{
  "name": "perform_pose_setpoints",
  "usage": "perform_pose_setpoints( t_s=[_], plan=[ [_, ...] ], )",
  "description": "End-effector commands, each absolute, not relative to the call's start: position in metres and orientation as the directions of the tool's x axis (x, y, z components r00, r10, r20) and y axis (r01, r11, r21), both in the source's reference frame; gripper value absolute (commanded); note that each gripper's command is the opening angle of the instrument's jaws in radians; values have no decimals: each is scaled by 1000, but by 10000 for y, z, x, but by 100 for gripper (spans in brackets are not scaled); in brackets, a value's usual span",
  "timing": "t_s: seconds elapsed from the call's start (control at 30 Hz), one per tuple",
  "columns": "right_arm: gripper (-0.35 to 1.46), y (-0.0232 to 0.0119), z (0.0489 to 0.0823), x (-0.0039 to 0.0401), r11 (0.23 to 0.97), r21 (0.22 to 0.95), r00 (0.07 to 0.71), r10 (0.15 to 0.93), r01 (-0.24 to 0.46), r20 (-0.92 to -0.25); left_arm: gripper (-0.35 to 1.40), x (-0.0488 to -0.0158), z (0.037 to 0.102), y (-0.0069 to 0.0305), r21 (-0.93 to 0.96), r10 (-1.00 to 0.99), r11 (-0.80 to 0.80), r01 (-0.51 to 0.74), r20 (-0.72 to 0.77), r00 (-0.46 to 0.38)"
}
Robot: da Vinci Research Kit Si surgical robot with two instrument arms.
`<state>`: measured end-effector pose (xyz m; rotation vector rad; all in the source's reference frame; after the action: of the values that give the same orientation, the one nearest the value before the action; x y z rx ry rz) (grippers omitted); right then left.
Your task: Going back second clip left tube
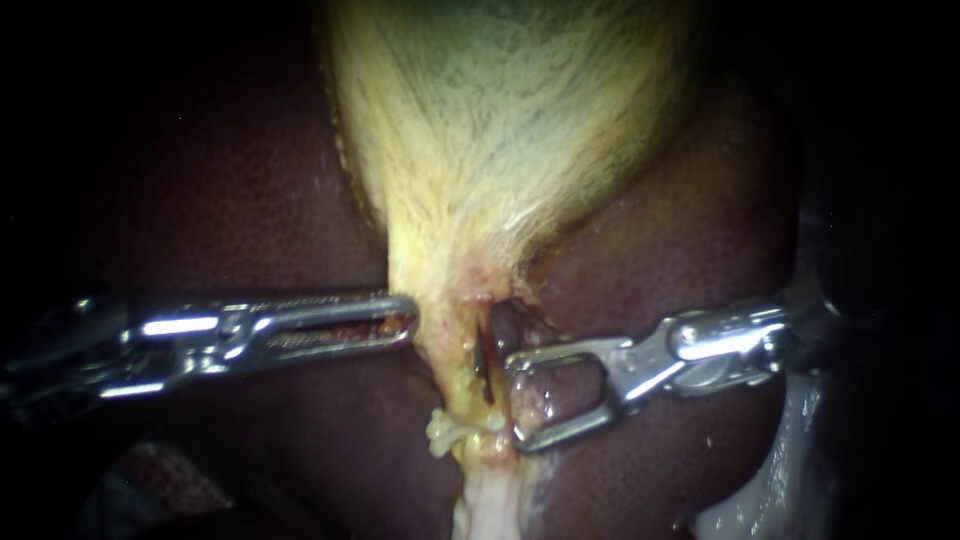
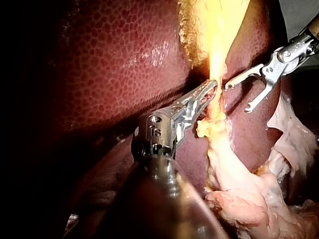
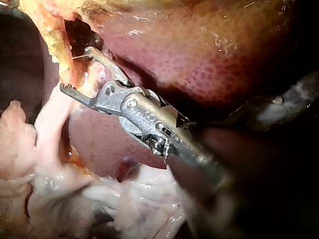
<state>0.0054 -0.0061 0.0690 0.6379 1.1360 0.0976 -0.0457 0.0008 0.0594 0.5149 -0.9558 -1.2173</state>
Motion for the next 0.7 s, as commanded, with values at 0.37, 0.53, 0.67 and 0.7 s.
perform_pose_setpoints(
  t_s=[0.37,0.53,0.67,0.7],
  plan=[
    [60,-34,654,24,851,463,423,336,247,-842,-35,-458,602,9,778,-941,305,549,336,46],
    [60,-35,650,24,853,459,422,331,250,-844,-35,-460,614,12,777,-940,306,550,338,45],
    [60,-36,650,24,855,454,421,325,252,-847,-35,-462,631,16,776,-939,308,551,341,46],
    [60,-36,650,23,857,449,420,320,255,-849,-35,-463,636,18,774,-939,309,553,340,48]
  ],
)
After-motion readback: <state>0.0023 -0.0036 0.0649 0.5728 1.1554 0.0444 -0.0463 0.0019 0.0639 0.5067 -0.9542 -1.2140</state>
